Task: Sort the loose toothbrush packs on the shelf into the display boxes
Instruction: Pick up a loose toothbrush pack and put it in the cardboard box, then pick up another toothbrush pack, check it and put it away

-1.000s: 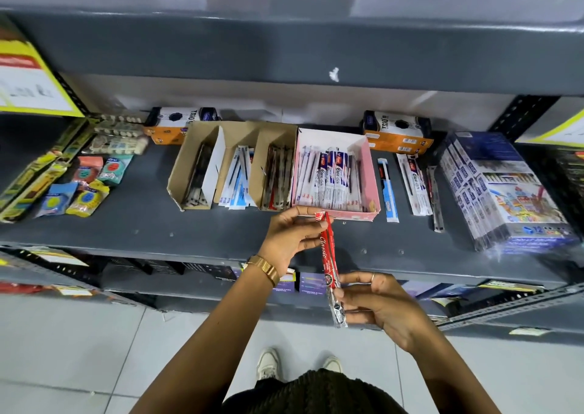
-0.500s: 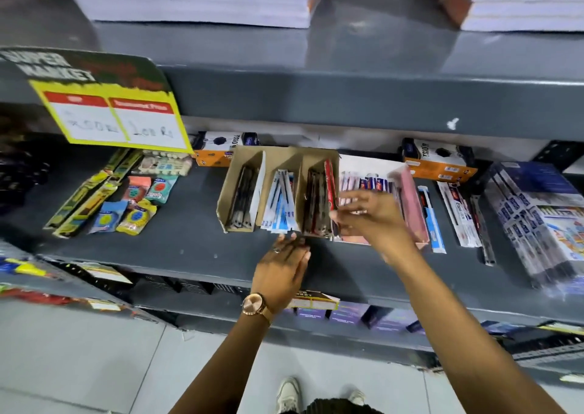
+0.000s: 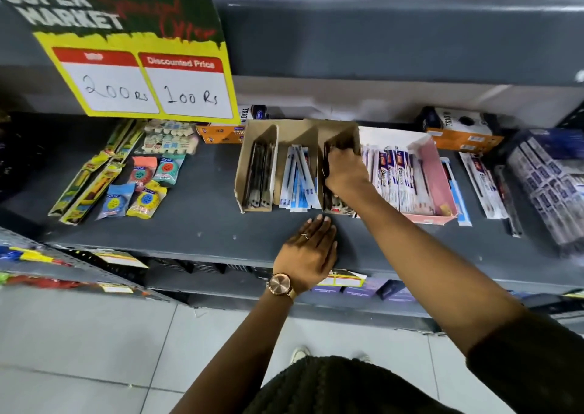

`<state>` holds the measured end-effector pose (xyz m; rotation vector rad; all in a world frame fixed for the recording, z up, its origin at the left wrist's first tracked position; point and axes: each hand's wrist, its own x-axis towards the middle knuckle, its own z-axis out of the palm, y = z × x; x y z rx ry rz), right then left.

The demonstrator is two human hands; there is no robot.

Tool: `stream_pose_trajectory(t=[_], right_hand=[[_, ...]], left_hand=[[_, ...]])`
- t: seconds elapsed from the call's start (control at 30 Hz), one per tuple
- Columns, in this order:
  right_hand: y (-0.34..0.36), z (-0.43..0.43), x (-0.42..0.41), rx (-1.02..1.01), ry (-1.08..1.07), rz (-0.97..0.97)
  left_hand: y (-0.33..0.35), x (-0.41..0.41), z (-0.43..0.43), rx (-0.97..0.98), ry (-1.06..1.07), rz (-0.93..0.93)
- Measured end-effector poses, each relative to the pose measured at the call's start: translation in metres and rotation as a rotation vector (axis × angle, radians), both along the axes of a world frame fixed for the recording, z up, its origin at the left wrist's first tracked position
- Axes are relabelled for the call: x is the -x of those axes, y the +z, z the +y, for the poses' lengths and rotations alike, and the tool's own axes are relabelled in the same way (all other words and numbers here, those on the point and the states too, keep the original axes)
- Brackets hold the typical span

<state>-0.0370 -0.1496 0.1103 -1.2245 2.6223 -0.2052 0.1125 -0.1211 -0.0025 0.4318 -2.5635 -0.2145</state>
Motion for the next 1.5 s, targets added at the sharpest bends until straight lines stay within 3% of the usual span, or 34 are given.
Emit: stream_pose_trajectory(t=[0.17,0.4,0.5,0.57,0.67,0.77,0.9,1.07,1.43,1.5], right_hand=[[-0.002,0.001,0.005,0.075,-0.016,-0.028],[0.019,0.035,0.035,0.518,-0.195,-0.571],[0.014,0.069,0.048,0.708,-0.186,-0.54],[0.01,0.095,0.064,0.76,-0.225,-0.4],[0.009,0.132,0.093,0.744,-0.325,-0.192],[0.0,0.164,0.126,0.551,-0.454,-0.034],[-0.02,0.181,0.148,0.24,-0.558,-0.037],[-0.029,0.166,0.156,0.105,-0.553,-0.104],[-0.036,0.172,0.174,0.247,-0.575,-0.305],[-0.032,0.179,0.174,0.331,-0.586,-0.365]], left_hand=[[0.001,-0.001,-0.001,-0.005,-0.004,-0.03],[0.003,0.009,0.007,0.017,0.005,-0.079],[0.006,0.028,0.034,0.044,-0.118,-0.079],[0.008,0.05,0.059,-0.005,-0.195,-0.074],[0.01,0.082,0.086,-0.034,-0.246,-0.087],[0.01,0.102,0.097,0.002,-0.279,-0.1],[0.007,0.119,0.102,0.078,-0.255,-0.108],[0.004,0.123,0.101,0.038,-0.247,-0.127],[0.012,0.124,0.102,-0.039,-0.245,-0.107],[0.019,0.122,0.102,-0.179,-0.212,-0.086]])
